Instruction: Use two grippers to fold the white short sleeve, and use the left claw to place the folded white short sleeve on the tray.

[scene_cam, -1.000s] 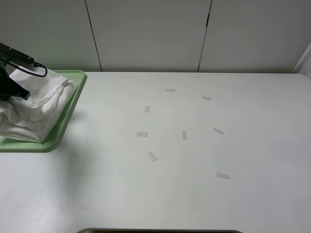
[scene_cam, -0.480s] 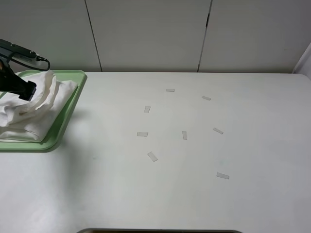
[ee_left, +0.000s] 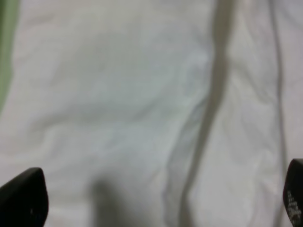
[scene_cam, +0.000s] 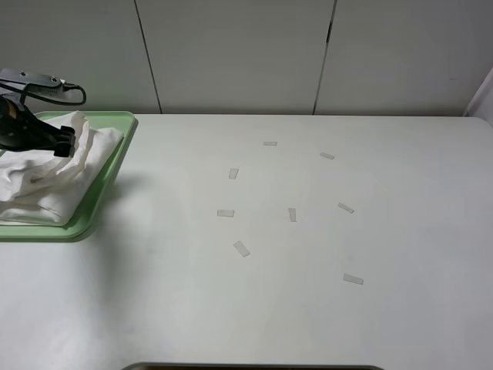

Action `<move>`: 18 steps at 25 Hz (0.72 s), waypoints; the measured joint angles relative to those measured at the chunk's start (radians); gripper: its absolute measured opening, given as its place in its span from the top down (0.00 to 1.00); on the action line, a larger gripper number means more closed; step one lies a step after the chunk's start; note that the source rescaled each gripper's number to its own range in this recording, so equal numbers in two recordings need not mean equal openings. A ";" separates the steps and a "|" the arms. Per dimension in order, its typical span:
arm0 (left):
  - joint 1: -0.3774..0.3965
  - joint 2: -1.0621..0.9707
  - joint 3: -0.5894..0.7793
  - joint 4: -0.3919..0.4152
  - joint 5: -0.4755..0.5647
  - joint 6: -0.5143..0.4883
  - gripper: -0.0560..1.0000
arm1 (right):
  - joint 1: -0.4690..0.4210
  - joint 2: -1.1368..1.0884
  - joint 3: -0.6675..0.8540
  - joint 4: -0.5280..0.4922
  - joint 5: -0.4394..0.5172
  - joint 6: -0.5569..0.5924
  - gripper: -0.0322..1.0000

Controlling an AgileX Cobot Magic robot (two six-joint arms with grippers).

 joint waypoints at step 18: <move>-0.004 0.164 0.101 -0.145 -0.360 -0.004 0.00 | 0.000 0.000 0.000 0.000 0.000 0.000 0.00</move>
